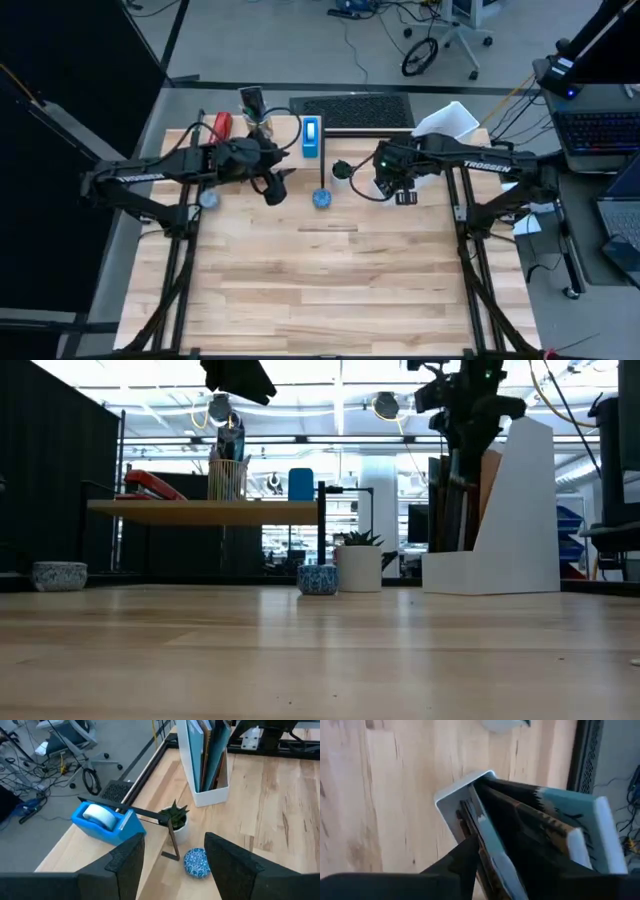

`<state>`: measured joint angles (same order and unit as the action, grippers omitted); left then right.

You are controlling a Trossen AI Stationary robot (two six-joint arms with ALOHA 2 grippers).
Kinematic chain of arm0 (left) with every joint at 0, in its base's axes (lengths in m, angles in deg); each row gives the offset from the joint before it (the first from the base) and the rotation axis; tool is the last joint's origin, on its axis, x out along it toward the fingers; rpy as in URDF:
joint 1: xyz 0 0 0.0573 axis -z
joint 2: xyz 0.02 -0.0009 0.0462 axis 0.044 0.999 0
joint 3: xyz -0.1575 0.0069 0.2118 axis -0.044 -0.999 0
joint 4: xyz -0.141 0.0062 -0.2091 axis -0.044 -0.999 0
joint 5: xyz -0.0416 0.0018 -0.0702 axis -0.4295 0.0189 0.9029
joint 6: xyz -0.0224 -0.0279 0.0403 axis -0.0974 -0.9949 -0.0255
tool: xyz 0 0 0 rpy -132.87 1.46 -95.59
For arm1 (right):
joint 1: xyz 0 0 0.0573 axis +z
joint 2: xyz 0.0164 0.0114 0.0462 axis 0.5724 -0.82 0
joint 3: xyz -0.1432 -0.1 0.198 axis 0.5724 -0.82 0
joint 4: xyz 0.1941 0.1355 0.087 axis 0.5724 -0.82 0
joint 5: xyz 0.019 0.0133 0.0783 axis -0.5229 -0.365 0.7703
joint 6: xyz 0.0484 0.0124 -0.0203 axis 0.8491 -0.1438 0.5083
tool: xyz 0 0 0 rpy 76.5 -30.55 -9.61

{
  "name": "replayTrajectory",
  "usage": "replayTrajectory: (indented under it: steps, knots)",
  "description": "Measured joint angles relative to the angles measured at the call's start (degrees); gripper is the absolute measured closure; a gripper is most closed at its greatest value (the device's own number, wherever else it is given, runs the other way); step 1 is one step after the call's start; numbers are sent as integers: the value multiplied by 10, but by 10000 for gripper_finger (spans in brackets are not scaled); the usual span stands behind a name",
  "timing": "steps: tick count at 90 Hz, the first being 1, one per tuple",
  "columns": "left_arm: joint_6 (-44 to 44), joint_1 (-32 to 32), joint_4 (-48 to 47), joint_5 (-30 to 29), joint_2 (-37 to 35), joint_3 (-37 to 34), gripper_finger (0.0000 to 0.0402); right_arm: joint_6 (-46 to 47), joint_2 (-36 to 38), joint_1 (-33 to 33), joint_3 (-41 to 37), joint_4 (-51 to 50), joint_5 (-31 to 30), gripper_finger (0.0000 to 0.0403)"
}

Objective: Stock shelves
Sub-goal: Remove the blue book from the white book shelf

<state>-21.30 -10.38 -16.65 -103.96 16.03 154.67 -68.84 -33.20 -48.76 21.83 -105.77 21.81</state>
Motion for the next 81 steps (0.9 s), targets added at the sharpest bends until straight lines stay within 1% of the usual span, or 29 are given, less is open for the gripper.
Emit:
replayTrajectory:
  steps: [19, 25, 51, 81]
  knots:
    - [0, 0, 0, 0, 0, 0, 207, -7, 0, 0, -1, 4, 4, 378]
    - [0, 0, 0, 0, 0, 0, 207, -11, 0, 1, -1, 5, 4, 393]
    - [0, 0, 0, 0, 0, 0, 207, -19, 1, 0, 10, -5, -7, 394]
    - [0, 0, 0, 0, 0, 0, 207, -28, 1, 0, 98, -65, -11, 394]
